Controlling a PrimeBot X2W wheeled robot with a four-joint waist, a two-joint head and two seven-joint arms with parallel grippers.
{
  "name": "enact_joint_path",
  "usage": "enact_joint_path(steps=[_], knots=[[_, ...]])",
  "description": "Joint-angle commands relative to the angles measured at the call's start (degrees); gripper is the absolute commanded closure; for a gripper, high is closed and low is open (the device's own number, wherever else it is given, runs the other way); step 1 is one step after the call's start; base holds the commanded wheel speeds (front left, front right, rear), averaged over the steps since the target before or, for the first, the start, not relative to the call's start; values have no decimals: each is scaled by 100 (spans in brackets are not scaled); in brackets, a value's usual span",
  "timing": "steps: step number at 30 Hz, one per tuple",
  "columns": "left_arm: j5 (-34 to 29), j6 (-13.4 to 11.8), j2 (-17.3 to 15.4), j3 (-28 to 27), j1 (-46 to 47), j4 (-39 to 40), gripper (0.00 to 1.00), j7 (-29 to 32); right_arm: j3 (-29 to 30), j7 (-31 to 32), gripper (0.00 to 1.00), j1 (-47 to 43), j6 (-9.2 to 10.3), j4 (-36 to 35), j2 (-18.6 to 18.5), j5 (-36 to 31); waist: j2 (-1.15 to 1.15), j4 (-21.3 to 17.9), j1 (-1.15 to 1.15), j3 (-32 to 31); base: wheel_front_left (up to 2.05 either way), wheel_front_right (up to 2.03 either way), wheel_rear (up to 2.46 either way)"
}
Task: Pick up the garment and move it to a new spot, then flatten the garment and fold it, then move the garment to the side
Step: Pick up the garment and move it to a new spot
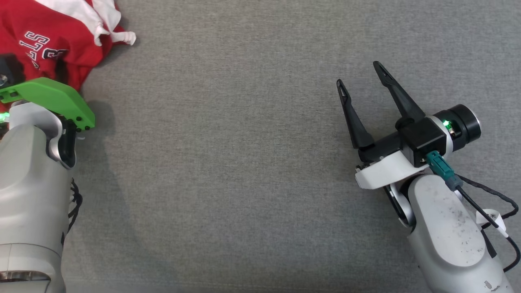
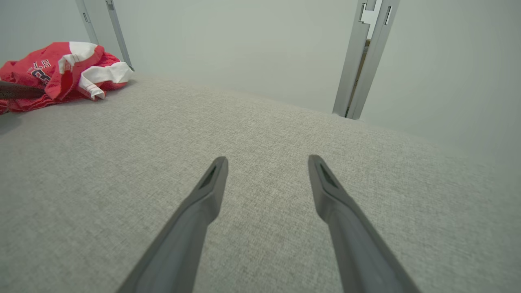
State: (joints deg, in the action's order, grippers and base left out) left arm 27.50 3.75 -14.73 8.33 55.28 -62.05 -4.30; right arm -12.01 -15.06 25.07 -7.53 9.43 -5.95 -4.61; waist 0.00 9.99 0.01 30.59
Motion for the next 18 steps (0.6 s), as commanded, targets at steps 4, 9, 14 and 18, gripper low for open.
enact_joint_path(steps=[4, 9, 14, 18], knots=[[-116, 109, -167, 87, 100, 113, 100, -330, 112, -18, 0, -232, 8, 43, 84, 61, 0, -206, -1, -194, 0, 0, 0], [-176, 237, -289, 248, 24, 585, 100, -480, 209, -18, 0, -573, 8, 118, 147, 124, 0, -127, -1, -705, 0, 0, 0], [-97, 322, -334, 473, -246, 1578, 100, -199, 233, -18, 0, -841, 8, 135, 222, 211, 0, -171, -1, -1244, 0, 0, 0], [34, 348, -297, 680, -656, 2782, 100, 263, 257, -18, 0, -982, 8, 119, 260, 278, 0, -351, -1, -1612, 0, 0, 0]])
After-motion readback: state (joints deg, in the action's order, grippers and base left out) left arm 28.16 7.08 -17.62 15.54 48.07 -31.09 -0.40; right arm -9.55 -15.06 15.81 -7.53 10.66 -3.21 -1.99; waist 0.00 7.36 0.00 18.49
